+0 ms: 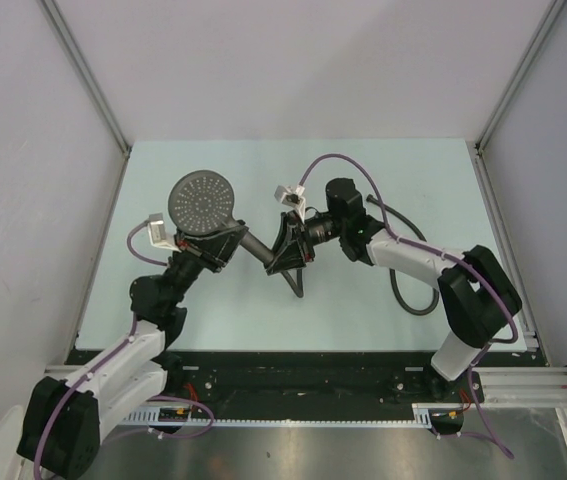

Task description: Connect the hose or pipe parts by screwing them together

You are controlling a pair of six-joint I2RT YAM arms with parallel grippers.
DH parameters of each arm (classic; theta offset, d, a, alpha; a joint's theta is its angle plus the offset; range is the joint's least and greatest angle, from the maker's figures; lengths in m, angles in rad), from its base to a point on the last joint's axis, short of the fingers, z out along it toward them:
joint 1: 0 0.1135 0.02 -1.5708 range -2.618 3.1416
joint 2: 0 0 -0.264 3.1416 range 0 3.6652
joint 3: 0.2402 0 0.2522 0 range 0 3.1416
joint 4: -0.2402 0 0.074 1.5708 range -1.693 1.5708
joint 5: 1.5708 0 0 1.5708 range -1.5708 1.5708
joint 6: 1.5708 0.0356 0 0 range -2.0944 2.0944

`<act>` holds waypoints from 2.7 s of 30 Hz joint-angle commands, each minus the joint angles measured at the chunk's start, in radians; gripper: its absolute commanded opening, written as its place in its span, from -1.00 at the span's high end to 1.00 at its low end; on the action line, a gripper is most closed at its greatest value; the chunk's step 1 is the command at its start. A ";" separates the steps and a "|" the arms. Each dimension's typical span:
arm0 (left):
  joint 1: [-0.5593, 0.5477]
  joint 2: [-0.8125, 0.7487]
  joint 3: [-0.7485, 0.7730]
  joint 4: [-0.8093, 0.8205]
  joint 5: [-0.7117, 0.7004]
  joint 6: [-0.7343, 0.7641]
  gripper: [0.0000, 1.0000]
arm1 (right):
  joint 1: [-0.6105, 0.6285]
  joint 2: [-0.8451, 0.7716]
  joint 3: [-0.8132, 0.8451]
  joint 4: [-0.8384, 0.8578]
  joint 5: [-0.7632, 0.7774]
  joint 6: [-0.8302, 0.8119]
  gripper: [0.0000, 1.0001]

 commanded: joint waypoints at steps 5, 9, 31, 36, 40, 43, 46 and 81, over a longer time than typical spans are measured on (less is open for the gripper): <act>0.033 -0.081 0.052 -0.354 -0.134 0.017 0.99 | 0.007 -0.189 0.025 -0.369 0.469 -0.290 -0.44; 0.035 -0.124 0.120 -0.558 -0.296 0.031 0.99 | 0.076 -0.252 0.025 -0.465 0.819 -0.383 -0.68; 0.035 -0.141 0.432 -1.129 -0.460 -0.129 0.99 | 0.537 -0.070 0.108 -0.270 1.767 -0.569 -0.49; 0.035 -0.164 0.425 -1.134 -0.460 -0.155 0.99 | 0.549 -0.040 0.128 -0.252 1.802 -0.577 0.26; 0.035 -0.167 0.411 -1.113 -0.421 -0.103 0.99 | 0.548 -0.045 0.134 -0.268 1.766 -0.572 0.89; 0.035 -0.188 0.348 -0.992 -0.324 -0.015 0.99 | 0.493 -0.082 0.139 -0.316 1.546 -0.493 1.00; 0.035 -0.213 0.204 -0.689 -0.187 0.012 0.99 | 0.356 -0.135 0.140 -0.366 1.292 -0.366 1.00; 0.055 -0.121 0.142 -0.534 -0.237 -0.043 0.99 | 0.168 -0.315 0.133 -0.613 1.084 -0.340 -0.64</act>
